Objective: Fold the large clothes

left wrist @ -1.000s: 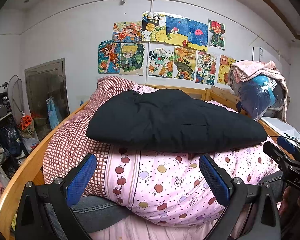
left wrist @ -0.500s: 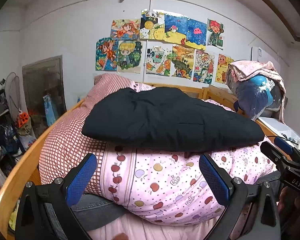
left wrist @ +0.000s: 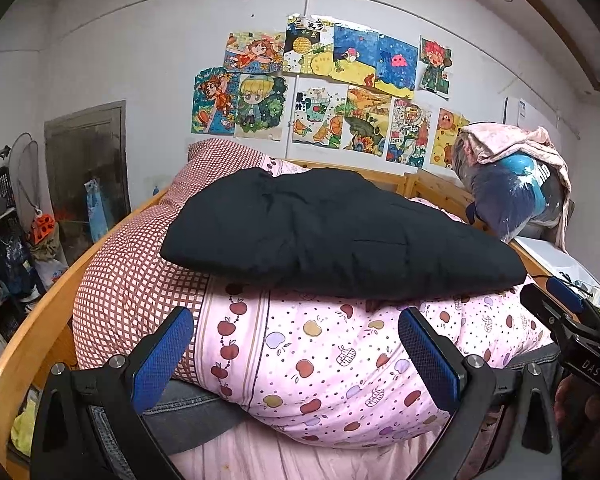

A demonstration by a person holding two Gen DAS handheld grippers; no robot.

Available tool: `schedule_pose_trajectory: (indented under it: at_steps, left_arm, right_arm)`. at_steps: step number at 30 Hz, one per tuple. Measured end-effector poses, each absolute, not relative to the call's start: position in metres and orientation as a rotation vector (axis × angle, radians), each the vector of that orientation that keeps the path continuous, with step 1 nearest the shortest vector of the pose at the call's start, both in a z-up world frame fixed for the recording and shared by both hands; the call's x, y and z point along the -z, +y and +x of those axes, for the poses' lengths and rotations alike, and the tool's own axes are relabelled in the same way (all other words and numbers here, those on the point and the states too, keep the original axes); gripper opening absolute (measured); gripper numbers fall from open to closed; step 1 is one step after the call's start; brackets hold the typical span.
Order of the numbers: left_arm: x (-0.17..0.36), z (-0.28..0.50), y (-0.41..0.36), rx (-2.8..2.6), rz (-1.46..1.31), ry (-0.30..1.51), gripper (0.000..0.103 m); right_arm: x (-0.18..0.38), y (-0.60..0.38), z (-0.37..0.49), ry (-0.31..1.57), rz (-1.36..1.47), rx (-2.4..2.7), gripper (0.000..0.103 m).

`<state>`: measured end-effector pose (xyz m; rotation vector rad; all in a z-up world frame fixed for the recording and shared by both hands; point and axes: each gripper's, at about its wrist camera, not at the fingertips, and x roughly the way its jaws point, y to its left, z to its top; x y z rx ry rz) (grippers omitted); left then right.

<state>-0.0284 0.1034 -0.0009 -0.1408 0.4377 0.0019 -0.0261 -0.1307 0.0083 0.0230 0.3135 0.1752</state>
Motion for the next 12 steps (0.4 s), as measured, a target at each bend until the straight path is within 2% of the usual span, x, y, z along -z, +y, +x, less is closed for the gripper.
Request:
schedule_pose_trajectory:
  at_steps: [12]
  left_arm:
    - [-0.0014, -0.0298, 0.1034, -0.013, -0.136, 0.434, 0.103]
  right_arm:
    - [-0.0083, -0.1299, -0.0267, 0.314, 0.024, -0.174, 0.099]
